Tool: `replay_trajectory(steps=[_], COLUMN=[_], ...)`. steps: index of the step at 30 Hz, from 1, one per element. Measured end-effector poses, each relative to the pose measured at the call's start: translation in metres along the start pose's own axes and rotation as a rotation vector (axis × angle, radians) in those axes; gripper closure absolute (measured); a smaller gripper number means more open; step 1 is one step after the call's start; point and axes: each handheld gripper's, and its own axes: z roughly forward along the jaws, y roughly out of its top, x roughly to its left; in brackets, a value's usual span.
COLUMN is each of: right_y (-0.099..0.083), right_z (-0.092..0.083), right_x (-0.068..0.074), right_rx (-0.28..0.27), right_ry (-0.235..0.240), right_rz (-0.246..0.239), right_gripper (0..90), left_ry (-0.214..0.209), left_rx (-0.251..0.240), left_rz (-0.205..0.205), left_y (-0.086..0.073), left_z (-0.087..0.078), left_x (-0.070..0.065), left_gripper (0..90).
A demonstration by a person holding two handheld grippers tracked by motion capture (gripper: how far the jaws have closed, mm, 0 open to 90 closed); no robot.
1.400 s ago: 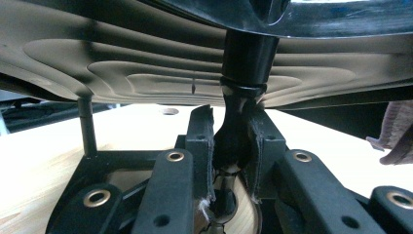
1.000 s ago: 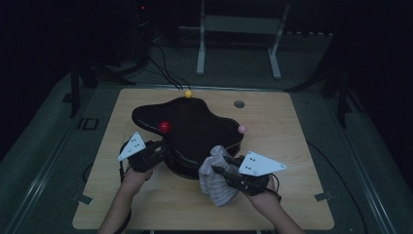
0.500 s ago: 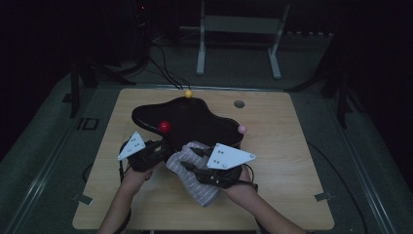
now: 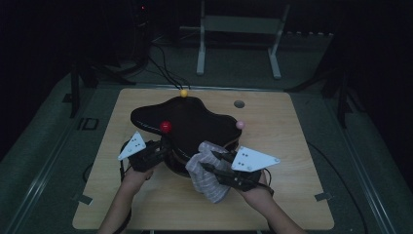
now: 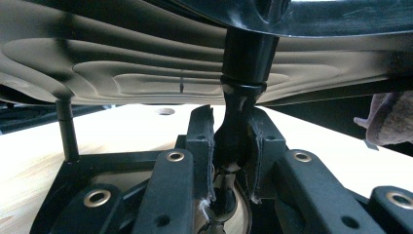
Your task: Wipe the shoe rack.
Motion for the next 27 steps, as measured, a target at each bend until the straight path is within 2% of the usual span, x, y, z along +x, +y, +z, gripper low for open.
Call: replay_trajectory(steps=[2, 6, 11, 15, 19, 25, 27], right_y=[-0.003, -0.012, -0.025, -0.035, -0.045, -0.049, -0.045], right_z=[-0.005, -0.014, -0.016, -0.016, -0.015, -0.013, -0.017], right_x=[-0.004, -0.014, -0.019, -0.022, -0.025, -0.029, -0.031], right_rx=[0.009, 0.031, 0.033, 0.043, 0.081, 0.109, 0.090], right_ry=[-0.014, -0.039, -0.051, -0.070, -0.103, -0.111, -0.102], right_rz=[0.003, 0.046, 0.093, 0.110, 0.119, 0.132, 0.139], right_gripper=[66.6, 68.6, 69.7, 69.8, 69.9, 69.9, 70.0], left_ry=[0.000, -0.003, -0.004, -0.004, -0.005, -0.006, -0.008], left_rx=[0.000, -0.008, -0.008, -0.010, -0.008, -0.008, -0.008], left_rz=[-0.001, -0.009, -0.017, -0.025, -0.028, -0.025, -0.022], left_y=[0.000, -0.001, -0.001, -0.001, -0.001, -0.001, -0.001], left_z=[0.000, 0.000, 0.000, 0.000, 0.000, 0.000, 0.000], left_x=[0.000, 0.000, 0.000, 0.000, 0.001, 0.001, 0.001], left_gripper=[74.9, 74.9, 74.9, 74.9, 74.9, 74.9, 74.9])
